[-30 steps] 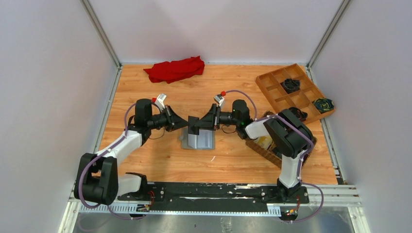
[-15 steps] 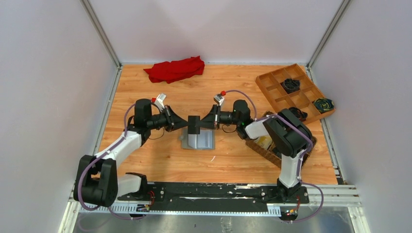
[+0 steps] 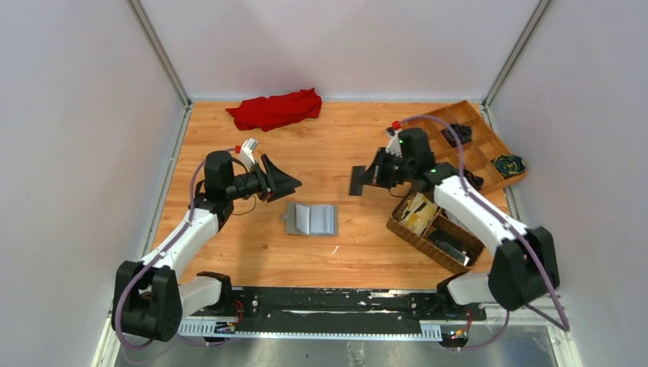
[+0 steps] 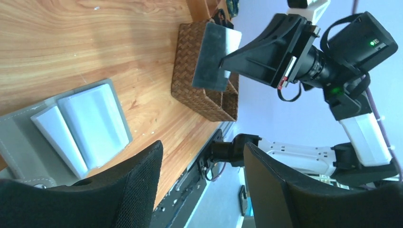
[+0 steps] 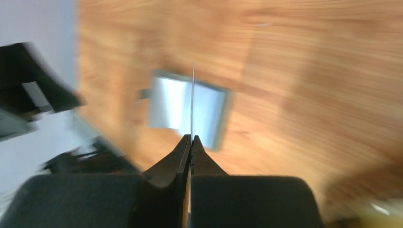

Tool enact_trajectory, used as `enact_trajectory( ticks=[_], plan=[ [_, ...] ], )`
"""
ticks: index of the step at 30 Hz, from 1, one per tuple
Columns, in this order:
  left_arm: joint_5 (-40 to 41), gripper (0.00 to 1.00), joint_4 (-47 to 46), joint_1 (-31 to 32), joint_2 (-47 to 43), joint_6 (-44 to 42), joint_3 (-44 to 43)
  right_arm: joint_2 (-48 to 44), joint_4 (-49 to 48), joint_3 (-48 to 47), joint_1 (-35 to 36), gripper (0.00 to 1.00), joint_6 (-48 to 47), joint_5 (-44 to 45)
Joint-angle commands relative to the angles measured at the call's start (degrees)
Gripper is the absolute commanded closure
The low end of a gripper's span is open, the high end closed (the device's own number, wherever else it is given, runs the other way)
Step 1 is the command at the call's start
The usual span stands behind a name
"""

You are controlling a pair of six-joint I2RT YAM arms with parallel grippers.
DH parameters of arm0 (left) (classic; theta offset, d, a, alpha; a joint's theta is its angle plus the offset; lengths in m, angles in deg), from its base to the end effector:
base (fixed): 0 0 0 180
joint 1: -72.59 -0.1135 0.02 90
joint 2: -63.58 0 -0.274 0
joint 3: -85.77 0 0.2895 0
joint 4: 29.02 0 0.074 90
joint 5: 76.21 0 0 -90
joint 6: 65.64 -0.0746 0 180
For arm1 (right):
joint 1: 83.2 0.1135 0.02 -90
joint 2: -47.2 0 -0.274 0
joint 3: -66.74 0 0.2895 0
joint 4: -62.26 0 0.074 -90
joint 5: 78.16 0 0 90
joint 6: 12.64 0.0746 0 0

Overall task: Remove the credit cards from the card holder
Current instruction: Move the storage box to the center of the board.

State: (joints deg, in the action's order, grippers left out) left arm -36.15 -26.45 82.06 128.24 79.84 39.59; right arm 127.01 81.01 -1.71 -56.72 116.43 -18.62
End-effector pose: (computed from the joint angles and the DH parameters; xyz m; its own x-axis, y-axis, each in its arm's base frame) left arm 0.2778 -0.1042 0.2255 -0.8685 -0.3927 -0.3024 0.1674 0.3418 -0.9247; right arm 0.3188 0.2011 0.2568 -0.8383 0.1894 -0.5113 -0.3201 0.5882 0.7427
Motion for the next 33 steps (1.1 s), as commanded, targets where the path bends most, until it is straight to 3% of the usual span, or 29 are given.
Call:
enact_trajectory(
  ticks=[1,7,18,23,28,33],
  plan=[
    [-1.7,0.34,-0.1,0.2,-1.2,1.1,-1.7,-9.4,34.3,-3.6,-2.5,1.0,-18.4,28.7],
    [-2.6,0.34,-0.1,0.2,0.1,0.0,-1.7,-18.6,43.9,-5.1,-2.7,1.0,-24.6,56.4],
    [-4.2,0.34,-0.1,0.2,2.7,-1.8,-1.7,-26.4,39.2,-0.9,-2.7,1.0,-39.5,75.5],
    [-5.0,0.34,-0.2,0.2,5.0,-1.9,-3.7,-30.3,32.8,3.1,-3.6,1.0,-47.1,71.4],
    [-5.1,0.34,-0.1,0.2,7.6,-2.0,-6.0,-34.2,28.2,7.9,-3.8,1.0,-57.9,59.7],
    [-5.7,0.34,-0.1,0.2,12.5,-2.6,-9.3,-33.6,28.1,7.3,-3.7,1.0,-53.7,58.8]
  ],
)
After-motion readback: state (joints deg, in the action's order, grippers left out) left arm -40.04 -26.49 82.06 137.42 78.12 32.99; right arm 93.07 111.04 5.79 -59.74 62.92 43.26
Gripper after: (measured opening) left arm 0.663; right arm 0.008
